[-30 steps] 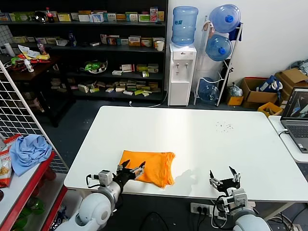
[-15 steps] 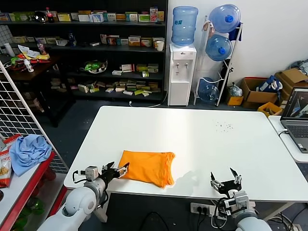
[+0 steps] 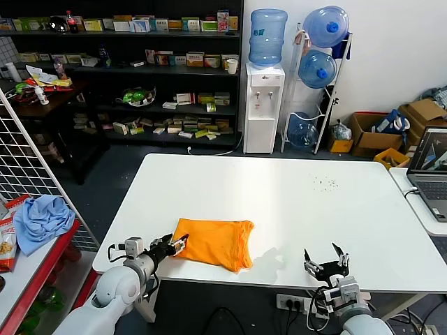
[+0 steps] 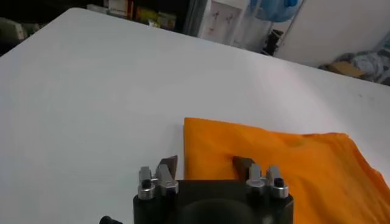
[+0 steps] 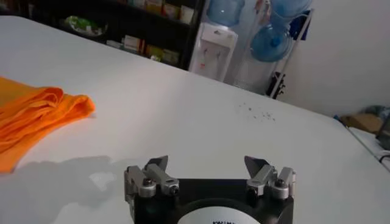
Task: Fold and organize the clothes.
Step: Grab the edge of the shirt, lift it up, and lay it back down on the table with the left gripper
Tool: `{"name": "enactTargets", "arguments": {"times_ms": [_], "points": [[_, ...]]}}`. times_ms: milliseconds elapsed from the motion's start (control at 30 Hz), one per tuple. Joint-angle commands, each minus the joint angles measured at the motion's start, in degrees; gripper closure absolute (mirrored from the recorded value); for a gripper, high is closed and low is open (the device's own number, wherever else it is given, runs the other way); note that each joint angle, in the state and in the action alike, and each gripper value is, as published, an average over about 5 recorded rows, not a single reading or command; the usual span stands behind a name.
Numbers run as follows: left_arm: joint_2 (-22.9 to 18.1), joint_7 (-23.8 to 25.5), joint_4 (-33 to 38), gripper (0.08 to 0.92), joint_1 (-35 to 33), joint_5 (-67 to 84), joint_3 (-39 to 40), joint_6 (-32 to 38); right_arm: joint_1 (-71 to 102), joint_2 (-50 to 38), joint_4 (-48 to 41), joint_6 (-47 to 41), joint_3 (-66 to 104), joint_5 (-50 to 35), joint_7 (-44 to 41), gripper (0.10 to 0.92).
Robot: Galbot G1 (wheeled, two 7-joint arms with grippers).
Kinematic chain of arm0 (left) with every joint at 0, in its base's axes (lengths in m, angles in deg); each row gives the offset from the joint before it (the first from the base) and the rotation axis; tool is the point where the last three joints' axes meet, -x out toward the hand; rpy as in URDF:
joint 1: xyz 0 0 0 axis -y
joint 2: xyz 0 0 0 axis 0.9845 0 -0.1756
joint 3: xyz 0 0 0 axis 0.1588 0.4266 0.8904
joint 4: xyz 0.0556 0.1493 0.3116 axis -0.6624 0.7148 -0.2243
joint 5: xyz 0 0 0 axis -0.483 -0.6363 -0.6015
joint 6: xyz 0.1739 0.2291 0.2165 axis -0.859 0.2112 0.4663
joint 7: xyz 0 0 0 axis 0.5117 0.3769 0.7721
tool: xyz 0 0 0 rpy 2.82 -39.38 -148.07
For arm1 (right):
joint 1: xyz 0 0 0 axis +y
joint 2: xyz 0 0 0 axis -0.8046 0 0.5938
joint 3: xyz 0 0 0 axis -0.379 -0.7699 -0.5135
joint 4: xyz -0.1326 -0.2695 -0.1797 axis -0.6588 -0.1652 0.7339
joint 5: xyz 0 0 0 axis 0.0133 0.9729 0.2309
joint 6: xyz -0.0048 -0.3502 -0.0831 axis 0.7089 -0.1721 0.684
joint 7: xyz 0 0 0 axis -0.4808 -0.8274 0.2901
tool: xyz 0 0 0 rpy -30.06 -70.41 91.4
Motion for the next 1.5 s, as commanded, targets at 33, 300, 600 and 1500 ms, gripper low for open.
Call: {"name": "enactTargets", "arguments": {"times_ms": [33, 300, 600, 1500], "points": [[-0.28, 1.12, -0.36, 0.415, 0.1, 0.75, -0.05, -1.08, 0.34, -0.03, 0.41, -0.02, 0.06, 0.02, 0.12, 0.203], [-0.41, 1.39, 1.44, 0.641, -0.45, 0.93, -0.12, -0.66, 1.02, 0.09, 1.07, 0.07, 0.16, 0.26, 0.13, 0.203], [1.62, 0.54, 5.37, 0.847, -2.27, 1.81, -2.45, -0.08, 0.91, 0.11, 1.75, -0.11, -0.27, 0.52, 0.2, 0.203], [20.45, 0.55, -14.51, 0.851, -1.39, -33.14, -23.17, 9.37, -4.93, -0.25, -0.33, 0.08, -5.68, -1.54, 0.33, 0.203]]}}
